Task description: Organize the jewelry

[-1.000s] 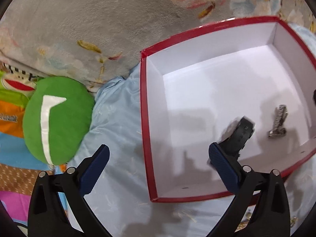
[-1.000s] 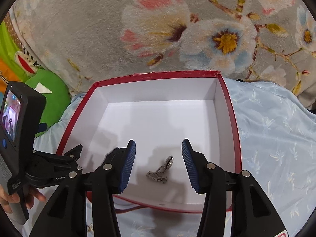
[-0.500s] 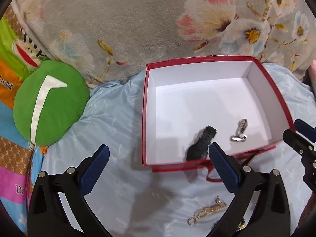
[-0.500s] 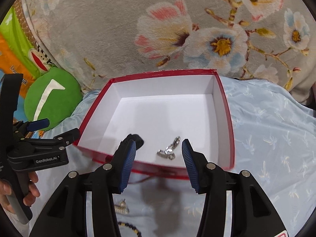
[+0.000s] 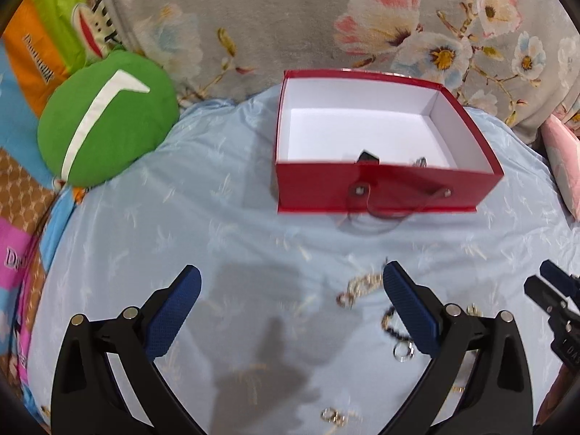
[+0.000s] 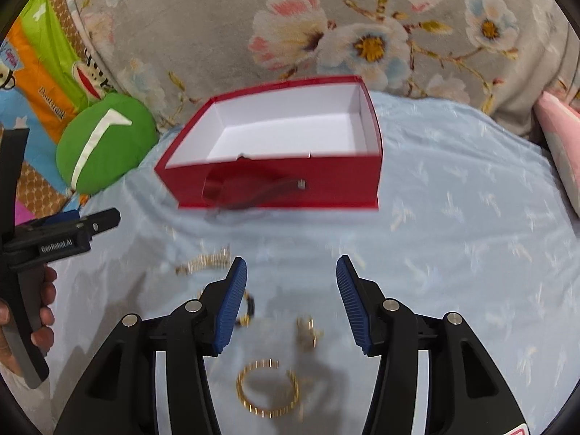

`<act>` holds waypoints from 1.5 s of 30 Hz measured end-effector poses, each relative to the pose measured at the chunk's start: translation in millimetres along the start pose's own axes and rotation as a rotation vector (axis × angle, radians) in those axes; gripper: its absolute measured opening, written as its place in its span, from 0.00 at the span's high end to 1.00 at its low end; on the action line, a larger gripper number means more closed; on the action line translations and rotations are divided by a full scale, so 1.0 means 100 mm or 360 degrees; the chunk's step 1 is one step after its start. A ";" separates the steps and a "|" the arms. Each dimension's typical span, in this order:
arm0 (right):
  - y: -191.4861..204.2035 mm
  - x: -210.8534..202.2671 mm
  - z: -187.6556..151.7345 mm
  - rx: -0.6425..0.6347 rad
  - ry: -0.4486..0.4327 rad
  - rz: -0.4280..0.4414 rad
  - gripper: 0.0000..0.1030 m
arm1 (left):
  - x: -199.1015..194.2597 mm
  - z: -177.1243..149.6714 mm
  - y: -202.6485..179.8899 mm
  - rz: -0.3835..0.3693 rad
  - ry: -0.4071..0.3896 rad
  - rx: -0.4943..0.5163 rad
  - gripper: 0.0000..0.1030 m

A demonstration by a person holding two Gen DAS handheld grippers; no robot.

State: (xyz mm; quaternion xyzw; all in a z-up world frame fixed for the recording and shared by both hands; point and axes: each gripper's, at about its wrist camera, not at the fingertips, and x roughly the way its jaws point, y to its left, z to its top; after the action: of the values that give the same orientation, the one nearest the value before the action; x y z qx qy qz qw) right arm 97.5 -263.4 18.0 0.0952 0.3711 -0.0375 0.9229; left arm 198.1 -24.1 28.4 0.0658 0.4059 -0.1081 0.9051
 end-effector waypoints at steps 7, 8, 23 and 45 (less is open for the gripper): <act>0.09 0.01 -0.71 -0.0002 0.0103 -0.0047 0.34 | -0.01 -0.60 0.10 0.0023 0.0071 -0.0069 0.05; 0.11 0.04 -0.77 -0.0004 0.0115 -0.0057 0.33 | 0.00 -0.66 0.11 0.0016 0.0079 -0.0087 0.05; 0.26 0.38 -1.05 0.0013 0.0185 -0.0102 0.32 | 0.08 -1.10 0.05 -0.0054 0.0135 -0.0152 0.05; 0.07 0.23 -1.06 -0.0012 0.0136 -0.0224 0.46 | 0.28 -0.85 -0.48 -0.0199 0.0168 -0.0031 0.05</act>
State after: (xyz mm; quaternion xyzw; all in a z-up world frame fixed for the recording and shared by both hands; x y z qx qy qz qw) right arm 43.0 -235.0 -71.6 0.0668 0.4162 -0.0967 0.9017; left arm 142.7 -57.0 -50.1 0.0372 0.4573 -0.1570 0.8745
